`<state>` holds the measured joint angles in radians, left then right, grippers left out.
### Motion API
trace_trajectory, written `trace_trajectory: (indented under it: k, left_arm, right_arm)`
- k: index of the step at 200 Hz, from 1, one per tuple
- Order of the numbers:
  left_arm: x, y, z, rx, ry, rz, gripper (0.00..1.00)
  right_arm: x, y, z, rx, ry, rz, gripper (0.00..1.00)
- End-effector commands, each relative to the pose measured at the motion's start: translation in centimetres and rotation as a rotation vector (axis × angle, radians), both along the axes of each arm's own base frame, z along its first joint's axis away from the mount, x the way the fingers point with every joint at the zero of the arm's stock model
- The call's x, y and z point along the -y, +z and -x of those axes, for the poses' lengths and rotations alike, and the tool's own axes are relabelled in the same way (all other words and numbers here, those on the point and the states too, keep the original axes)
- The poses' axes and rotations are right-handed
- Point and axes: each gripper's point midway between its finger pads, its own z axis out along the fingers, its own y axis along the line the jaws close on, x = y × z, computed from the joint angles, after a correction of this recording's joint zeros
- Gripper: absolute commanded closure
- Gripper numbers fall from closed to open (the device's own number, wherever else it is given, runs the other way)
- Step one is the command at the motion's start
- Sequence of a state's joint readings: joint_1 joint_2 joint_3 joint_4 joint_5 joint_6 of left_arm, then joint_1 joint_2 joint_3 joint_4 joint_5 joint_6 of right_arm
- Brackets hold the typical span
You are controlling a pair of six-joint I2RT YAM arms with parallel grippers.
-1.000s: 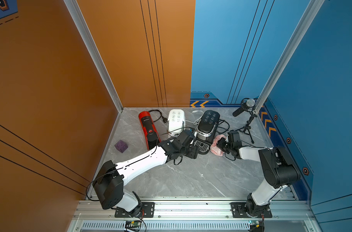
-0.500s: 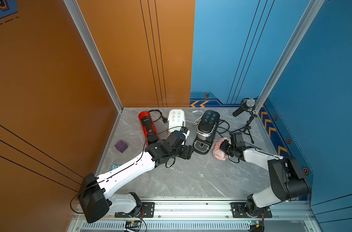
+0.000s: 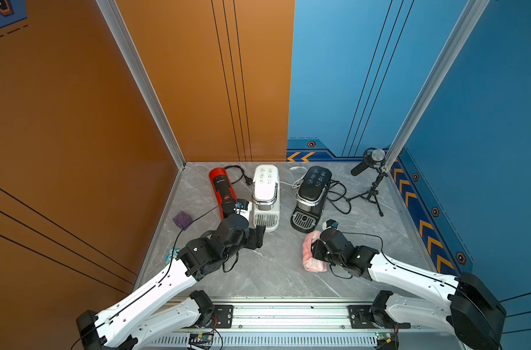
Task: Wipe the surface of a coffee machine
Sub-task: Place the cleaning item at the center of the board.
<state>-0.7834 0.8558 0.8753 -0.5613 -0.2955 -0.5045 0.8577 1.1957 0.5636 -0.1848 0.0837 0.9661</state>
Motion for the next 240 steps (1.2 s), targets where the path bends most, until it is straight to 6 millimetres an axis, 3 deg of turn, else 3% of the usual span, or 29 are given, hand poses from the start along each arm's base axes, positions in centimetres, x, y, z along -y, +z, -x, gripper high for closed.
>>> trace_trajectory:
  k: [1,31,59,83,107,150,176,204,222,240]
  left_arm:
    - [-2.4,-1.3,-0.3,-0.021,0.095,-0.052,0.20]
    - [-2.5,-2.3,-0.2,-0.050,0.100,-0.045,0.20]
    - [-2.3,-2.6,0.1,-0.064,0.092,-0.027,0.20]
    - [-2.3,-2.4,0.2,-0.060,0.084,-0.024,0.20]
    - [-2.0,-2.4,0.2,-0.068,0.067,-0.021,0.20]
    - [-1.8,-2.5,0.1,-0.073,0.056,-0.027,0.20]
    - [-2.1,-2.0,0.1,-0.053,0.053,-0.032,0.19]
    - [-2.6,-1.6,0.0,-0.036,0.064,-0.044,0.15]
    - [-2.2,-1.7,-0.2,-0.051,0.053,-0.047,0.07]
    - [-2.5,-0.9,-0.4,-0.034,0.066,-0.061,0.01]
  right_arm:
    - [-1.8,0.0,-0.5,0.026,0.036,0.065,0.64]
    - [-6.5,0.4,0.5,0.053,0.152,0.072,0.59]
    - [-7.7,-0.2,0.3,0.054,0.119,0.080,0.49]
    - [-6.5,-0.3,-0.1,0.050,0.048,0.127,0.40]
    - [-4.1,-0.2,-0.4,0.060,0.014,0.280,0.31]
    - [-2.3,1.7,-0.4,0.082,0.027,0.334,0.28]
    - [0.5,2.8,-0.5,0.085,-0.019,0.397,0.28]
    - [3.1,3.4,-0.9,0.099,-0.055,0.415,0.25]
    - [3.5,3.7,-1.3,0.085,-0.049,0.395,0.23]
    - [3.6,5.6,-1.5,0.146,-0.034,0.372,0.20]
